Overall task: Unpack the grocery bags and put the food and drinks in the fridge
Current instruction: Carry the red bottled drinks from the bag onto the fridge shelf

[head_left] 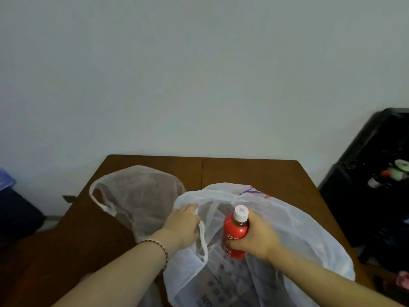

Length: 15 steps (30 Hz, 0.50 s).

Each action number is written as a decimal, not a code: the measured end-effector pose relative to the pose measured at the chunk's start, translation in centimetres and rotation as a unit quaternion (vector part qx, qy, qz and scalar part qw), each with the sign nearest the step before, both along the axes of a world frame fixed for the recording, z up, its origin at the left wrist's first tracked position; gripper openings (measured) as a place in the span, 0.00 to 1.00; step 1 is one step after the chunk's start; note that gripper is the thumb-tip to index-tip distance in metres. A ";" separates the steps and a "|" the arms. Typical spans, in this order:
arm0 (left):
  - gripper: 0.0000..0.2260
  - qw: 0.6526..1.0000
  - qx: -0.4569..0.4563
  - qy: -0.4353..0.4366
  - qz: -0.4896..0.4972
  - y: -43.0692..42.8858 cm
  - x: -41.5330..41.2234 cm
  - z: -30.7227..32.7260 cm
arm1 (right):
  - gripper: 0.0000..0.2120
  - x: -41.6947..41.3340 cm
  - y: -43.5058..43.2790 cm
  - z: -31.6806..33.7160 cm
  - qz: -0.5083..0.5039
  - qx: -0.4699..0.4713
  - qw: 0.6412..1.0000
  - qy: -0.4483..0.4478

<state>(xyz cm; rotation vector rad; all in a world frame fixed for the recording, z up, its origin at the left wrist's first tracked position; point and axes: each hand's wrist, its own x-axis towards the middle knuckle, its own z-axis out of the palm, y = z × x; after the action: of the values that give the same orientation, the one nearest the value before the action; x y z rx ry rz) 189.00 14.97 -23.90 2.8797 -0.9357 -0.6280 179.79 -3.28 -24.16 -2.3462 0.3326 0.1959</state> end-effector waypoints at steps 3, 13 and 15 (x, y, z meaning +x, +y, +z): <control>0.09 0.994 -0.068 -0.013 0.090 -0.4 -2.9 2.9 | 0.32 -0.3 -0.6 2.5 0.017 0.017 0.999 -0.034; 0.09 0.941 -0.032 -0.081 0.326 2.8 -19.3 9.9 | 0.35 -7.1 3.4 9.9 0.280 -0.061 0.950 -0.126; 0.09 0.919 -0.022 -0.083 0.384 3.9 -23.7 10.7 | 0.37 -9.6 5.0 10.6 0.327 -0.062 0.935 -0.120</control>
<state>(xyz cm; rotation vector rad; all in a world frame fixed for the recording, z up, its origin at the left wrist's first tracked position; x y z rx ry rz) 165.29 18.91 -13.17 2.9287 0.2157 -0.2761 170.15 1.77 -13.58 -2.4945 -0.5837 0.2024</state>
